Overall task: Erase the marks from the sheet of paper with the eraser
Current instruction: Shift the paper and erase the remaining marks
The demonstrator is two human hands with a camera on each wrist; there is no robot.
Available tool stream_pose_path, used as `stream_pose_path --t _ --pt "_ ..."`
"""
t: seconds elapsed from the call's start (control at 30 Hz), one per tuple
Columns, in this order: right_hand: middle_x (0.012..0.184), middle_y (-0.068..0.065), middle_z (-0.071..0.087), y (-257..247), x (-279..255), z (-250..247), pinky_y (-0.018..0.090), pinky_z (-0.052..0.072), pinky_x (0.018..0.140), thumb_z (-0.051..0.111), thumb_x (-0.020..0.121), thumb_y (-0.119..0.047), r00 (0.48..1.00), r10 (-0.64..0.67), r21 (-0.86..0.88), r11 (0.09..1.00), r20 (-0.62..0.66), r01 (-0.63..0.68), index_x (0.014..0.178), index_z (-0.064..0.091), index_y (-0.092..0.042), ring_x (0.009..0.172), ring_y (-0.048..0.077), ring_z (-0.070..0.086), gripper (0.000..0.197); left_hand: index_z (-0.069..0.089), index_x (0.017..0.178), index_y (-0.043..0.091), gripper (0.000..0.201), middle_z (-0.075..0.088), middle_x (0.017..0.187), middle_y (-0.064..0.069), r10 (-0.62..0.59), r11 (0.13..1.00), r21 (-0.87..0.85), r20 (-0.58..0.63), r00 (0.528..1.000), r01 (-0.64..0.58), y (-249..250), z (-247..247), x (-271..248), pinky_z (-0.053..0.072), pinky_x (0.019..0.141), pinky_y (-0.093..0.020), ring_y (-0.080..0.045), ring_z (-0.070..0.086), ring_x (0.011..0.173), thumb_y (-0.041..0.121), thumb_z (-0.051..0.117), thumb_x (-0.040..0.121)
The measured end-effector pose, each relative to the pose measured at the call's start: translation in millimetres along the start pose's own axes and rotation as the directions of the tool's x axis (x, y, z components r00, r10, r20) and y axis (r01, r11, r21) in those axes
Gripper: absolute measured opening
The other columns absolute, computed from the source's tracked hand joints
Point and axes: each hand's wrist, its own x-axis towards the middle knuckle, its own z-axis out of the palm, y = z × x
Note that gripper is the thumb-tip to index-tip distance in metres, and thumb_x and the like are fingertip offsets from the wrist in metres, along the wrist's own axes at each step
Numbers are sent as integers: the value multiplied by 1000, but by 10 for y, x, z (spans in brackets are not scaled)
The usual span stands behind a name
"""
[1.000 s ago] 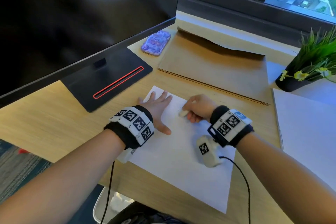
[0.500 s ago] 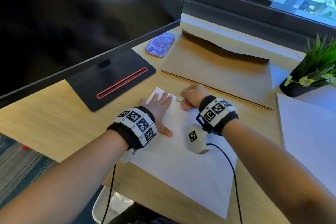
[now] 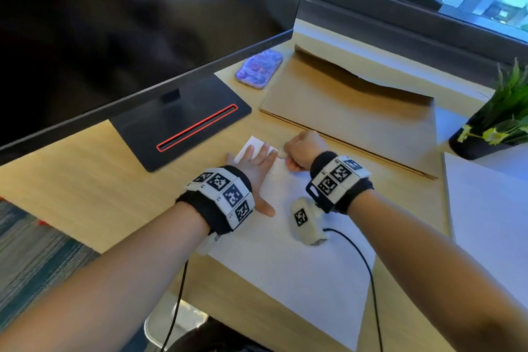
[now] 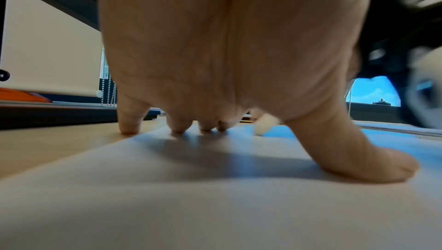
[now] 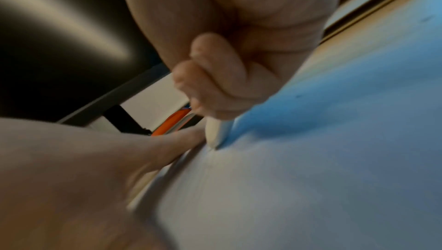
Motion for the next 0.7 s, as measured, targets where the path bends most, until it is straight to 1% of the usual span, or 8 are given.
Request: stream_pose_path --t 0.07,0.13,0.2,0.3,0.4,0.47,0.57,0.7 --pt "57 6 53 84 -138 -5 23 43 47 48 96 -14 988 37 -108 994 148 -21 74 54 -5 46 15 47 24 -23 147 18 124 -26 155 1 -4 1000 -6 4 1000 4 -5 10 2 3 113 -60 -26 -18 144 62 67 72" --pt "57 5 53 137 -188 -10 20 37 42 48 97 -14 969 64 -134 990 240 -32 75 55 -4 43 12 44 25 -23 146 17 124 -28 154 1 -9 1000 3 7 1000 9 -5 9 -3 3 114 -59 -25 -18 144 61 66 73" --pt "57 7 53 90 -108 -3 21 37 45 45 97 -13 972 81 -74 995 219 -66 71 53 -4 44 13 44 29 -23 146 17 123 -28 154 1 -11 1000 1 9 1000 11 8 0 -9 3 114 -59 -25 -19 144 61 66 74" --pt "43 5 50 -41 77 7 25 39 48 42 95 -10 987 119 98 987 111 -130 70 47 -5 43 16 46 26 -24 146 17 124 -27 154 0 -9 1000 -10 10 1000 9 18 -16 -21 4 113 -61 -27 -19 143 61 66 73" --pt "43 5 48 -59 36 -13 26 40 49 43 96 -10 994 87 125 988 59 -94 70 45 -7 44 17 45 26 -24 146 18 124 -27 154 0 -10 1000 -8 13 1000 10 16 -10 -17 4 113 -61 -27 -19 143 61 66 73" --pt "50 7 49 48 -132 -44 24 39 46 47 95 -9 993 57 25 998 104 -60 66 49 -6 43 17 43 29 -24 146 17 124 -28 154 1 -9 1000 -4 21 1000 9 12 -9 -9 3 113 -60 -26 -19 144 62 66 73" --pt "54 7 51 222 -368 -78 18 36 36 51 95 -9 960 83 -60 996 266 -70 71 55 -4 38 11 42 24 -24 146 16 124 -29 153 0 -3 1000 -2 25 1000 3 11 -5 6 2 113 -60 -26 -20 143 61 66 74" --pt "63 8 54 129 -205 -60 18 44 45 46 97 -10 978 84 47 994 191 -95 71 51 -5 45 13 48 27 -25 146 14 123 -29 154 -3 8 1000 22 22 1000 -8 16 -13 12 -1 114 -55 -29 -19 143 60 65 75"
